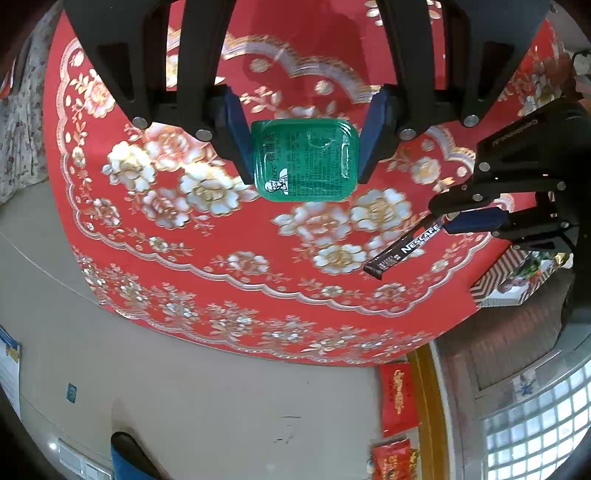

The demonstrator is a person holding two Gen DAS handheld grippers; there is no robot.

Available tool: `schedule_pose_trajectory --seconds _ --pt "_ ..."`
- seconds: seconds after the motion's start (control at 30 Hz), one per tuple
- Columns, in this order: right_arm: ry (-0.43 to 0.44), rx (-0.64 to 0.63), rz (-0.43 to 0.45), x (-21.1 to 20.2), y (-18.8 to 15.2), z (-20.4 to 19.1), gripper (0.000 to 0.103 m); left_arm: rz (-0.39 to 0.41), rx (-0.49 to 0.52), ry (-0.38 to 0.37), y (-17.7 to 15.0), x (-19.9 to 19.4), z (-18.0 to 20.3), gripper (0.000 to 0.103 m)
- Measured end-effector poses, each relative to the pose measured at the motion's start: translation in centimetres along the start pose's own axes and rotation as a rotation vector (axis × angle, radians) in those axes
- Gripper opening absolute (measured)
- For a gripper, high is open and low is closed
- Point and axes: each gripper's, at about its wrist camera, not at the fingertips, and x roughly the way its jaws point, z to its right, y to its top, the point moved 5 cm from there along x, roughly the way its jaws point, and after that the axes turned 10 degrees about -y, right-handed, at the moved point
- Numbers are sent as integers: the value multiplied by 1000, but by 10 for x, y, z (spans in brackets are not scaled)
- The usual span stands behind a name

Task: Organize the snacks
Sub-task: 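Carry the Nescafe stick and mint box over the white tray and open both grippers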

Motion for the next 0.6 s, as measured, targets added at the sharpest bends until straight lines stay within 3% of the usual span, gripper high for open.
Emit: schedule_pose_trajectory --seconds 0.6 --pt "77 -40 31 -19 -8 -66 52 58 -67 70 -33 -49 -37 20"
